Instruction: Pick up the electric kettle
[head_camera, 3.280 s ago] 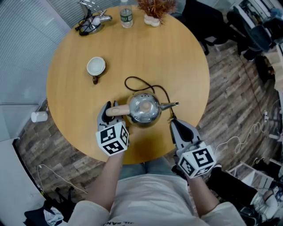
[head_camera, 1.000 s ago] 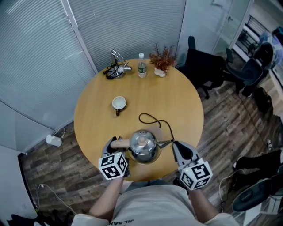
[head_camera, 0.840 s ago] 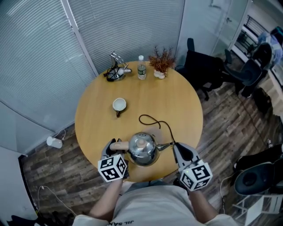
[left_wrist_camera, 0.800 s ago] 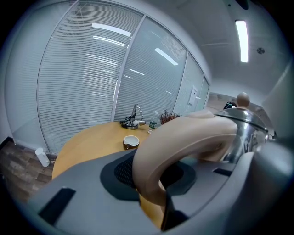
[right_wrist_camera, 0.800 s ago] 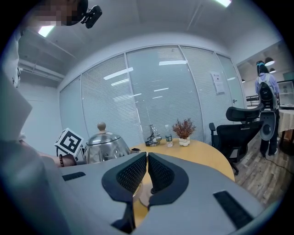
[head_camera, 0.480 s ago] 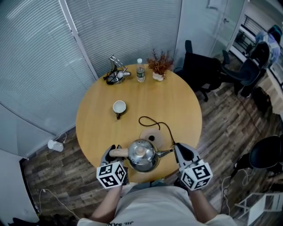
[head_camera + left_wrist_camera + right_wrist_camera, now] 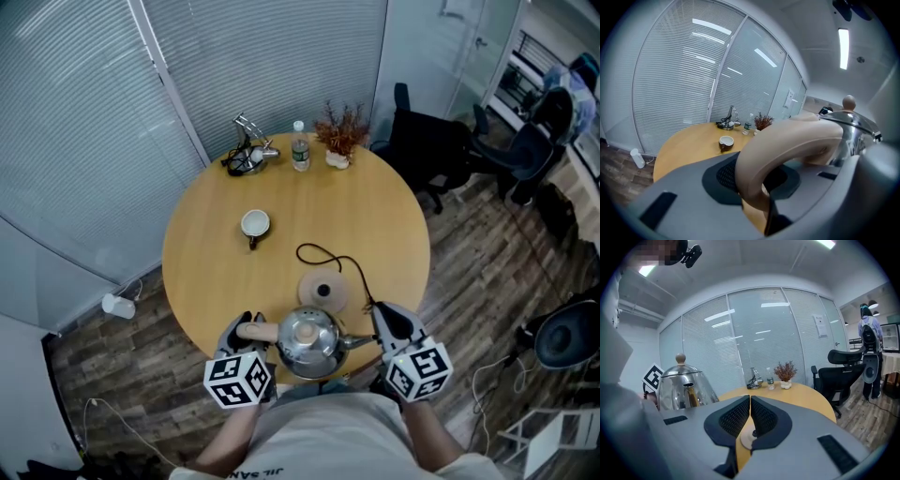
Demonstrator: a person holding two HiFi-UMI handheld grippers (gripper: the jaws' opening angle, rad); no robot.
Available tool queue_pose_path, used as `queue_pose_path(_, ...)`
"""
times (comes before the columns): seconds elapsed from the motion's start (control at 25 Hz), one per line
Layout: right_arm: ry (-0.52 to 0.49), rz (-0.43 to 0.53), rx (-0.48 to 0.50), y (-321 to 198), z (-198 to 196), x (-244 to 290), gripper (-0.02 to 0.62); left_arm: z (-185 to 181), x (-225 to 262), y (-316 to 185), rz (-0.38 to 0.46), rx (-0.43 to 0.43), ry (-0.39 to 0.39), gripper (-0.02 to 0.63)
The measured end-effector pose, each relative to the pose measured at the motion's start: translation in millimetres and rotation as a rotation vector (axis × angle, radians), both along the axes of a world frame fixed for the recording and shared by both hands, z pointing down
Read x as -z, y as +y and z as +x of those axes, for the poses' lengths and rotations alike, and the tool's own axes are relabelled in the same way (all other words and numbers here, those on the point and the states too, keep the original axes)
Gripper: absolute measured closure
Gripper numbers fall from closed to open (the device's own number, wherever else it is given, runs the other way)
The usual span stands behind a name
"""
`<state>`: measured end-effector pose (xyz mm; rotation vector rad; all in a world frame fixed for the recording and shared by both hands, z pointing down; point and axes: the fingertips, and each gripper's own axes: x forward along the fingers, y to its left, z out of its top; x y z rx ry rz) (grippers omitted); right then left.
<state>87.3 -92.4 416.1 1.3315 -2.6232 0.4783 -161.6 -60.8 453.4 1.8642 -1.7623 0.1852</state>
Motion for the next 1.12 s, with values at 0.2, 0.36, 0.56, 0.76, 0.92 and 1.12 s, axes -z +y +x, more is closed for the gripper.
queue_pose_path(0.2,-0.004,-0.01,-0.001,0,2,-3,0.561,1,-1,1,0.0,-0.005,-0.007,0.514)
queue_pose_path(0.36,0.026,-0.01,0.01,-1,1,-3,0.563,0,1,-2,0.007,-0.008,-0.001,0.514)
queue_pose_path(0.56,0.036,-0.002,-0.004,-5,5,0,0.563,0,3,-8,0.015,-0.015,-0.001,0.512)
queue_pose_path(0.76,0.041,0.007,-0.017,-9,8,5,0.563,0,4,-13,0.014,-0.024,0.005,0.512)
queue_pose_path(0.92,0.042,0.007,-0.029,-9,11,4,0.563,0,6,-17,0.017,-0.029,0.003,0.512)
queue_pose_path(1.12,0.043,0.003,-0.041,-8,13,2,0.563,0,7,-21,0.022,-0.037,0.005,0.512)
